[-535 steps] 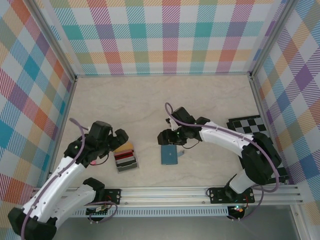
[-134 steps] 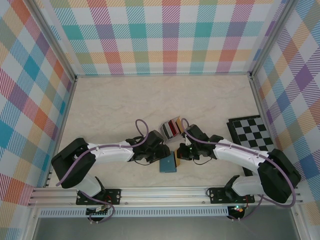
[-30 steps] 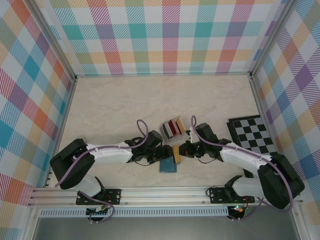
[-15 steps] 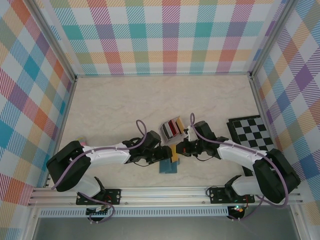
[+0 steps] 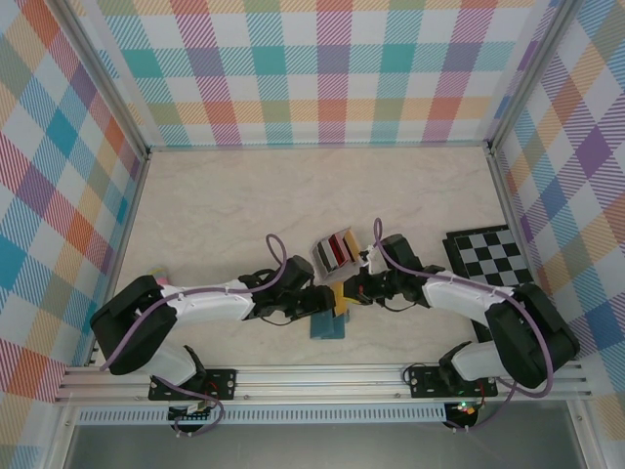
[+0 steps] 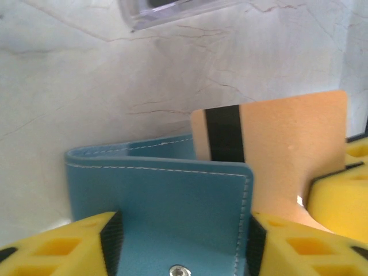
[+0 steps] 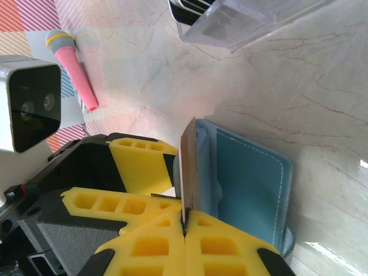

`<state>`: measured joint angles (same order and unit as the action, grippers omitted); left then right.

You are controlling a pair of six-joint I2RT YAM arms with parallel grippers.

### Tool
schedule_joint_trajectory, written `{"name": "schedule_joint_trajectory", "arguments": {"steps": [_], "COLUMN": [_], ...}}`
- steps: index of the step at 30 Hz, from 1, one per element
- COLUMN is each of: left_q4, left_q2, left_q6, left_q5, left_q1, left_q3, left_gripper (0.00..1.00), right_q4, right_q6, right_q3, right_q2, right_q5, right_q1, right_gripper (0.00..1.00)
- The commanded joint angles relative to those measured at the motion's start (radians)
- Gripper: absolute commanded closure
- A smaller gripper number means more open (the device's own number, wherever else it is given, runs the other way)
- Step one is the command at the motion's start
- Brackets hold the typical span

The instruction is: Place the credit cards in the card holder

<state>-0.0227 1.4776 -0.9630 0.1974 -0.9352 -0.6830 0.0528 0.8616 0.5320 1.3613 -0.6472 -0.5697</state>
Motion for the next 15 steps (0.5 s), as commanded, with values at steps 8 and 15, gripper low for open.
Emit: {"name": "schedule_joint_trajectory", "arguments": {"steps": [8,15], "left_q4": [-0.059,-0.059], "left_q2": [-0.042,-0.063], "left_q6": [0.006,0.007], "left_q5": [-0.025,-0.027], "left_q1": [0.003,0.01], "left_q3": [0.038,0.054], "left_gripper": [0.72,0.92], "right_q4": [0.026,-0.007], "right_q6": [-0.009,-0.022], "right_q3": [0.013,0.016], "right_q2": [0.012,0.034], "right_q5": [-0.036,-0.015], "right_q1": [0.004,0.004], "right_gripper": [1.0,0.99]}}
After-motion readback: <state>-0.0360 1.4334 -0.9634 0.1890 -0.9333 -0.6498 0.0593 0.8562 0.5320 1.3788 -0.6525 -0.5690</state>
